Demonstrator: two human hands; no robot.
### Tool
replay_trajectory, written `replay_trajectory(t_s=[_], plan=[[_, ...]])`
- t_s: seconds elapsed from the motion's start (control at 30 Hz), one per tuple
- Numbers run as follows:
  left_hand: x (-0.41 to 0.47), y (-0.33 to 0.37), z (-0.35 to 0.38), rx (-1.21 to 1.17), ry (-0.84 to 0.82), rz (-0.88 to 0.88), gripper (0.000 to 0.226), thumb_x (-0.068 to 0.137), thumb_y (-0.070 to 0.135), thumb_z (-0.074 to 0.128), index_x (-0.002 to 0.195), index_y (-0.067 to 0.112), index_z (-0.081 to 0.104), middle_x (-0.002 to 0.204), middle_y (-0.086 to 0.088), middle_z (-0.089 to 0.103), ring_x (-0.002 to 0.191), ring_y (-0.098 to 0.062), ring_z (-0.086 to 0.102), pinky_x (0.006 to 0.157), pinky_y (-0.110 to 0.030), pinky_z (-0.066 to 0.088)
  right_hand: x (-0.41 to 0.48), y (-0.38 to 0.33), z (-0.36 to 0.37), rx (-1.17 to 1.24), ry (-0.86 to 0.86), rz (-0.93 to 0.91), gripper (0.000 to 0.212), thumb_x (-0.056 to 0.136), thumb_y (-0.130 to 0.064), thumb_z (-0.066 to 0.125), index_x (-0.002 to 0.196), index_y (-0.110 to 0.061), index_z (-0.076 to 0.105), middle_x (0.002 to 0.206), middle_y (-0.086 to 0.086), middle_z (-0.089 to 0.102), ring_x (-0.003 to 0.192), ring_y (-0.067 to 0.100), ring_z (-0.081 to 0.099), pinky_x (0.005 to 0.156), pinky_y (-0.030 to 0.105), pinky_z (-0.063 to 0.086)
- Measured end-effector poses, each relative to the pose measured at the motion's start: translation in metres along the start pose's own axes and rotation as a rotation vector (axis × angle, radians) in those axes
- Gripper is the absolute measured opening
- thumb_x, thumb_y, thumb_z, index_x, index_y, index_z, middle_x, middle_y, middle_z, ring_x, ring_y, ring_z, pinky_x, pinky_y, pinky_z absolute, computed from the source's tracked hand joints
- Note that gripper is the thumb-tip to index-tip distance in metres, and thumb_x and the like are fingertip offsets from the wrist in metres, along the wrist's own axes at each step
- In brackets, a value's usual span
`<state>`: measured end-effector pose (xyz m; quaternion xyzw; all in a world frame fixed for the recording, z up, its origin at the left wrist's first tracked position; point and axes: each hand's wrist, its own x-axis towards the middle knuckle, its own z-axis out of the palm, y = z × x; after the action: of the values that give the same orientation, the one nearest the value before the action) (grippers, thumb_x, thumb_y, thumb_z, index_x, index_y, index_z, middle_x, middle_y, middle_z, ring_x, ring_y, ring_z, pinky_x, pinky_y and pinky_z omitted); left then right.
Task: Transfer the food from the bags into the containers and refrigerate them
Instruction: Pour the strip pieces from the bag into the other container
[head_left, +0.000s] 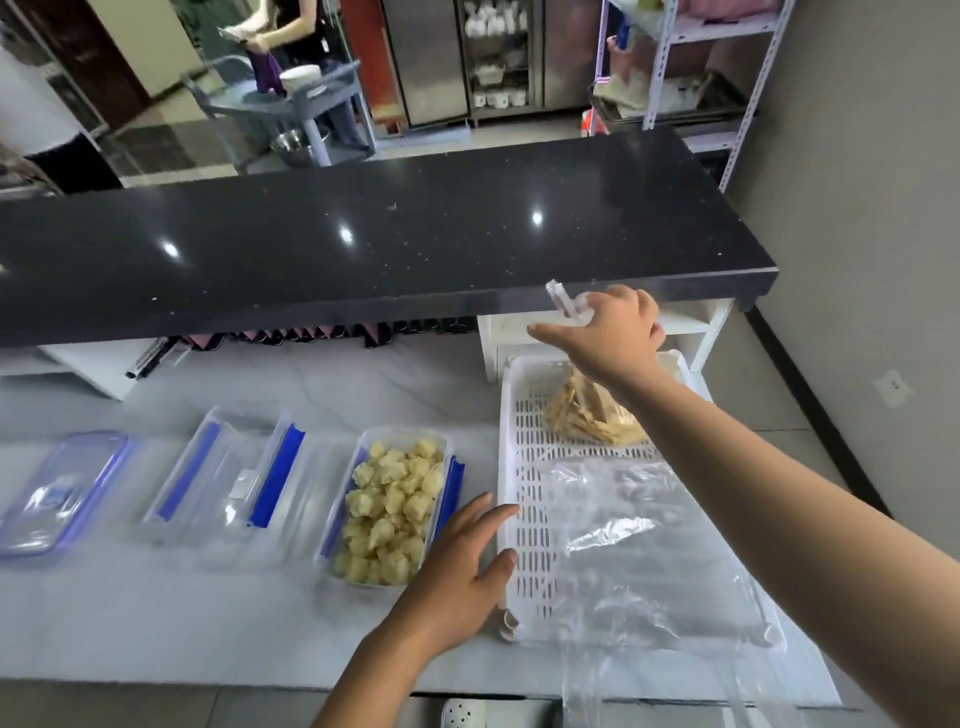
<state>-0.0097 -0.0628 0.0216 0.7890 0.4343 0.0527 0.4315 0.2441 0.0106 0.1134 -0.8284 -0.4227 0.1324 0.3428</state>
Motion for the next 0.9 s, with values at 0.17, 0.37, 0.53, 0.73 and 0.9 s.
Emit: replay_trajectory(t_s=[0.17, 0.37, 0.53, 0.73, 0.9], plan=[[0.002, -0.003, -0.023, -0.024, 0.090, 0.049, 0.048, 0.100, 0.032, 0.056, 0.143, 0.046, 0.040, 0.157, 0.024, 0.021, 0.147, 0.006, 0.012, 0.118, -0.020, 0.014, 0.000, -0.011, 0.007, 0.151, 0.115, 0.076, 0.025, 0.086, -0.032, 0.058, 0.068, -0.015, 0.059, 0.115, 0.003, 0.064, 0.131, 0.029, 0.038, 0.105, 0.053, 0.034], [0.026, 0.022, -0.070, -0.116, 0.279, 0.183, 0.045, 0.095, 0.022, 0.064, 0.135, 0.039, 0.052, 0.148, 0.017, 0.041, 0.139, 0.004, 0.033, 0.117, -0.025, 0.030, 0.006, -0.020, -0.063, 0.512, 0.060, 0.203, 0.030, 0.078, -0.033, 0.074, 0.074, -0.003, 0.069, 0.073, 0.008, 0.062, 0.072, 0.026, 0.057, 0.065, 0.033, 0.044], [0.054, 0.079, -0.101, -0.223, 0.290, 0.330, 0.046, 0.094, 0.025, 0.067, 0.134, 0.041, 0.051, 0.129, 0.038, 0.040, 0.109, 0.037, 0.030, 0.099, -0.011, 0.033, -0.008, -0.032, -0.104, 0.503, -0.056, 0.149, 0.025, 0.071, -0.033, 0.075, 0.074, -0.009, 0.072, 0.085, 0.010, 0.070, 0.078, 0.026, 0.060, 0.073, 0.035, 0.044], [0.090, 0.149, -0.103, -0.165, 0.258, 0.478, 0.060, 0.090, 0.031, 0.071, 0.144, 0.028, 0.045, 0.146, 0.014, 0.041, 0.125, 0.006, 0.035, 0.102, -0.017, 0.028, -0.042, -0.043, -0.122, 0.431, -0.129, 0.099, 0.024, 0.086, -0.026, 0.061, 0.066, -0.012, 0.063, 0.090, -0.001, 0.063, 0.085, 0.016, 0.053, 0.073, 0.029, 0.037], [0.116, 0.169, -0.073, -0.039, 0.225, 0.509, 0.068, 0.087, 0.037, 0.072, 0.145, 0.016, 0.045, 0.150, -0.003, 0.043, 0.138, -0.018, 0.040, 0.114, -0.041, 0.035, -0.074, -0.041, -0.115, 0.269, -0.129, 0.152, 0.041, 0.063, -0.045, 0.053, 0.073, -0.008, 0.068, 0.102, 0.011, 0.065, 0.097, 0.026, 0.053, 0.082, 0.041, 0.047]])
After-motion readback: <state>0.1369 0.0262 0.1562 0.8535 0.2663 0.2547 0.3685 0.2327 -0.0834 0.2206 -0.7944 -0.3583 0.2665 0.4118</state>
